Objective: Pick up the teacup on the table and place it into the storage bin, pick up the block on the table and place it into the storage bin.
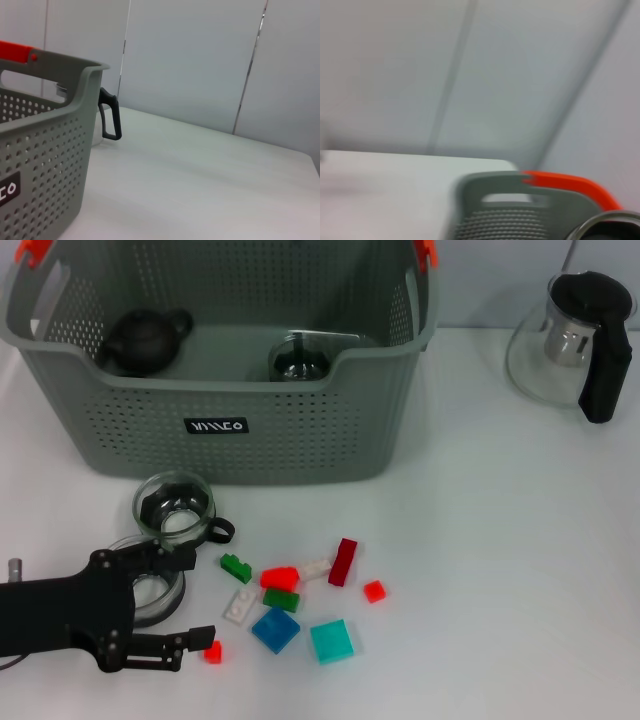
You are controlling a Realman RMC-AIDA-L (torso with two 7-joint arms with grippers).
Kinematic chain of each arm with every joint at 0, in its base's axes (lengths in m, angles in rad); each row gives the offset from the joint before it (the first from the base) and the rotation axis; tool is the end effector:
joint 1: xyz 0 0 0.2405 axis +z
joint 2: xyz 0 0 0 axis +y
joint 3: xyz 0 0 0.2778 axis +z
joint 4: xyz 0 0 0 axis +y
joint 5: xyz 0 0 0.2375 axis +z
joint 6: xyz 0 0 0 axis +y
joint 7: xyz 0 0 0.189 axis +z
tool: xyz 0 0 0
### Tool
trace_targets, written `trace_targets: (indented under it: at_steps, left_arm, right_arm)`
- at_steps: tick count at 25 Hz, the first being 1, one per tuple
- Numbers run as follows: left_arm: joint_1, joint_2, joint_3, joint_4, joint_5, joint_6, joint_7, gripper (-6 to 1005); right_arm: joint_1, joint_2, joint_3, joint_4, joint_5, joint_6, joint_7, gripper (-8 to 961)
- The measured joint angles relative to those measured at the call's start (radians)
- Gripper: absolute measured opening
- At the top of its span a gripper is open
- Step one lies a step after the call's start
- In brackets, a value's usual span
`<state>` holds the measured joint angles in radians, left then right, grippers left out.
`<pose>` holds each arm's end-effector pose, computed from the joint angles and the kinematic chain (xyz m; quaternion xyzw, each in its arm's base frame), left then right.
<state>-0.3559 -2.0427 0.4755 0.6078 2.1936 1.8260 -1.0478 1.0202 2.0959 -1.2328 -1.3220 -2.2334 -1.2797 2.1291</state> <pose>-0.3424 0.2784 -0.0284 -0.9492 -0.1613 -0.2472 0.1094 -0.0516 0.4669 -0.0321 -0.9740 -0.0380 0.0975 0.2012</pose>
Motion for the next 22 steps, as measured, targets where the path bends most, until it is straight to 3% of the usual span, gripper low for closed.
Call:
trace_targets:
  at_steps: [11,18,22]
  left_arm:
    - [-0.008,-0.003,0.0,-0.003,0.0,-0.004,-0.006,928]
    - [-0.009,-0.004,0.0,-0.012,0.0,-0.004,-0.007,927]
    - [-0.009,-0.004,0.0,-0.014,0.0,-0.004,-0.007,927]
  right_arm:
    - [0.155,-0.003,0.007,0.53,-0.035,0.392,-0.235,63]
    - [0.191,0.007,-0.01,0.757,0.013,0.554,-0.357,63]
    - [0.193,0.008,-0.013,0.814,0.029,0.582,-0.382,63]
